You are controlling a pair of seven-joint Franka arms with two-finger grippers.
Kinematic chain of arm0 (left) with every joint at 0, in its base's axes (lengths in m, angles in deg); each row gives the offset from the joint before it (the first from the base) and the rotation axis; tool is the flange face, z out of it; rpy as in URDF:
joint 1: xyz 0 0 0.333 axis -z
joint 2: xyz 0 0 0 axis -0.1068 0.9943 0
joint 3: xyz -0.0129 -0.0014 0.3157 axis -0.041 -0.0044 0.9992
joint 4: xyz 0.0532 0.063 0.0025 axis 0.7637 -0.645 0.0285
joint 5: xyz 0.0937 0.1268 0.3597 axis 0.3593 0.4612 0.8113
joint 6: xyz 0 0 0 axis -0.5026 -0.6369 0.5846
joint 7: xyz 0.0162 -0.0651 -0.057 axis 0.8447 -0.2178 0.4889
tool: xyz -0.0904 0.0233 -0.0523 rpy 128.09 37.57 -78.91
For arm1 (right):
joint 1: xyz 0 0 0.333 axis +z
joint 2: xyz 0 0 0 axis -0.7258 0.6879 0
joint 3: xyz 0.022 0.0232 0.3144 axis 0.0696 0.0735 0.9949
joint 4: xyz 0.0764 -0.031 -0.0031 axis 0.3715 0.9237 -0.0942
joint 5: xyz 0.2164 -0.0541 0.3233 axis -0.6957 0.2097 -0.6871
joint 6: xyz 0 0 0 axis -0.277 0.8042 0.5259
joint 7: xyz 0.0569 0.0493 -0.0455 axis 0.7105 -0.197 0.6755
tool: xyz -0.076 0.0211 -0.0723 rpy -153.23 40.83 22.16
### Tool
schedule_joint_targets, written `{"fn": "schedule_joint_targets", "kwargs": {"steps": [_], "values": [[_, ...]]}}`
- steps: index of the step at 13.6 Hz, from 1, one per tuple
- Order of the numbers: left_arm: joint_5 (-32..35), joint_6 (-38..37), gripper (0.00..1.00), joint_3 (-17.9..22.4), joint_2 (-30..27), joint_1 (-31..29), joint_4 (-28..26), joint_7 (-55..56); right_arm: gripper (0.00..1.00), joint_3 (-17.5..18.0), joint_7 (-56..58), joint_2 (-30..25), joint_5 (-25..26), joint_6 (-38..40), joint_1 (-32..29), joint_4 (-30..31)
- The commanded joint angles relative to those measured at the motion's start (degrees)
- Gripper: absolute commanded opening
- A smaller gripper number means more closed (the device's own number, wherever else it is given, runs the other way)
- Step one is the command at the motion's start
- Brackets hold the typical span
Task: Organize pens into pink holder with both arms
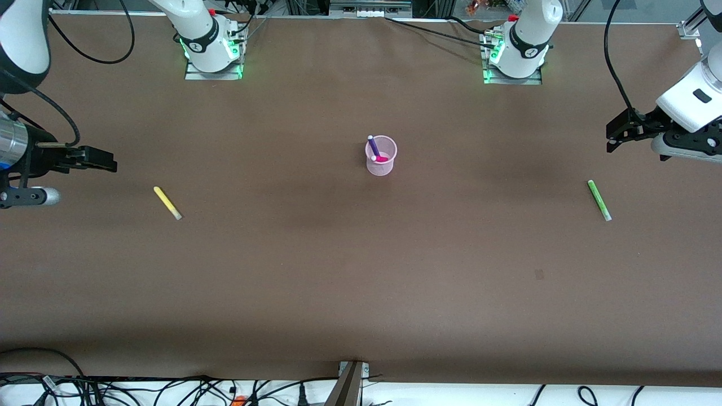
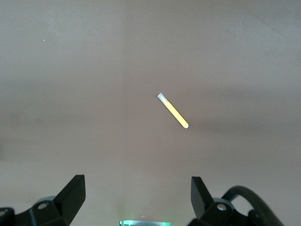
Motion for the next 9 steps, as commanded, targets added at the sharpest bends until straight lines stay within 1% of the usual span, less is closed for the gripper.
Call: {"fn": "schedule_joint_targets", "kwargs": {"steps": [1,2,3,9], "values": [[-1.4,-1.4,1.0,0.2,-0.2,0.3,1.0,-0.4,0.99,8.0,-2.3,-5.0,0.9,-3.3,-7.1,6.9],[-1.4,-1.4,1.0,0.2,-0.2,0.4,1.0,-0.4,0.99,9.5,-3.0,-7.0,0.9,-5.8,-8.5,10.5],[-1.4,-1.4,1.0,0.2,-0.2,0.3,1.0,-0.4,0.99,9.9,-3.1,-8.2,0.9,-8.0,-9.2,12.7],[-1.4,-1.4,1.0,0.2,-0.1,0.3,1.0,-0.1,1.0,9.6,-3.1,-8.0,1.2,-7.8,-9.0,12.2]]}}
